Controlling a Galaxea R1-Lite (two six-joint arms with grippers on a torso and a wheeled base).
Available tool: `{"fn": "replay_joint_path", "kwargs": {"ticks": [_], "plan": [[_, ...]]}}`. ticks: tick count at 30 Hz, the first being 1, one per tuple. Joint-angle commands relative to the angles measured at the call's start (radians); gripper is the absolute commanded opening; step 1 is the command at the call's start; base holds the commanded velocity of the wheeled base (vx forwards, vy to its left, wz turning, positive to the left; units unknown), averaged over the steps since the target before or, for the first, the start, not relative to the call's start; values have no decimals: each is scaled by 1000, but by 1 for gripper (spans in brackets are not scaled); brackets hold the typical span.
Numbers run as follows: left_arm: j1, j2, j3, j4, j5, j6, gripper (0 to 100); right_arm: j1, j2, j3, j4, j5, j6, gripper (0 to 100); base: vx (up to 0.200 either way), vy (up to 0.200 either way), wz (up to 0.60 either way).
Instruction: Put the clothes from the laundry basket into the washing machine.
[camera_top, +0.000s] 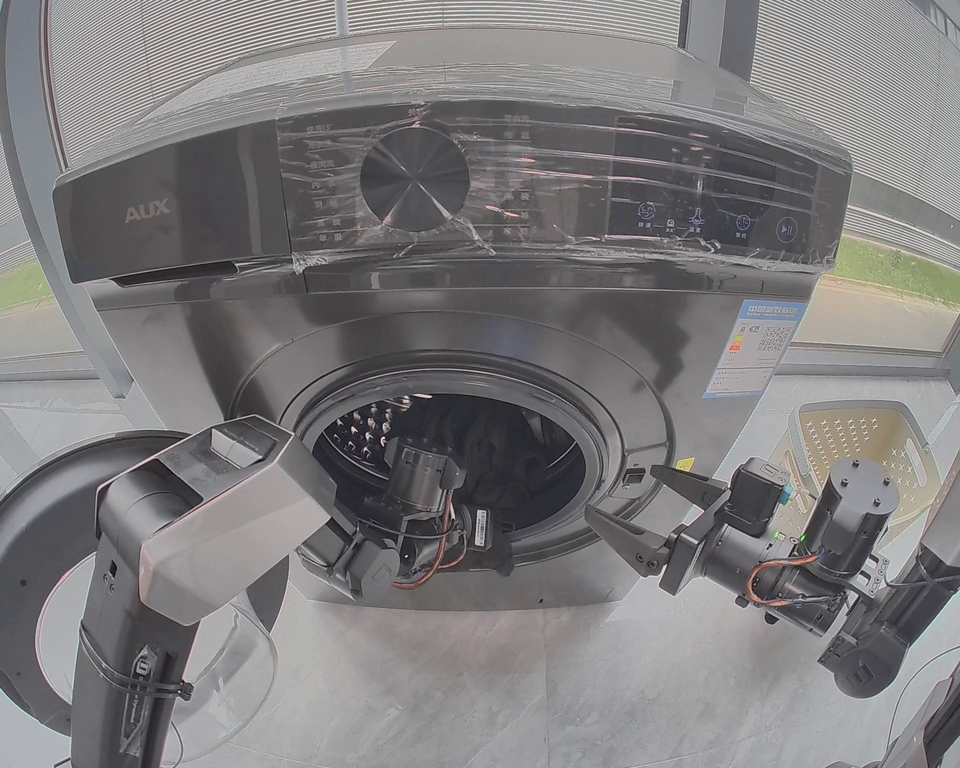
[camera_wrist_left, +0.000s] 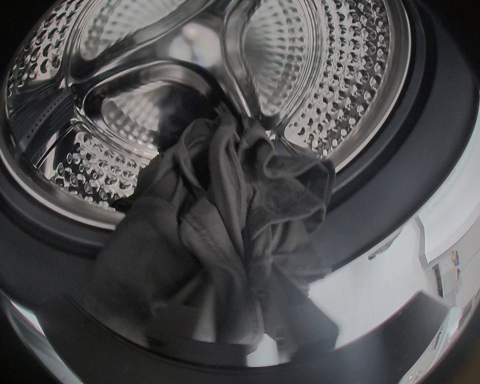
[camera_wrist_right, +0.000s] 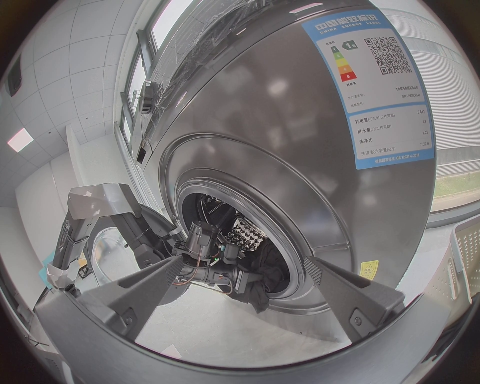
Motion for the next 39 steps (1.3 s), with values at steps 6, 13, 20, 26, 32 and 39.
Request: {"fn": "replay_joint_path", "kwargs": {"ticks": [6,13,20,26,32,39], "plan": [[23,17,-153,-81,37,-47,0,-1,-3,-7,-9,0,-1,100,0,0,0],[36,87,-297,-216,98,-47,0,1,-5,-9,-9,0,-1,100,0,0,0],[48,104,-335,-223,98,-44,0,1,-8,-9,-9,0,-3,100,0,0,0],[43,101,-334,-226,97,-52,100,1,-6,-7,-9,0,-3,100,0,0,0],[31,98,-309,-231,98,-52,100,-1,-6,-7,-9,0,-6,100,0,0,0],[-17,0,-122,-232,98,-44,100,-1,-6,-6,-9,0,-6,100,0,0,0]]}}
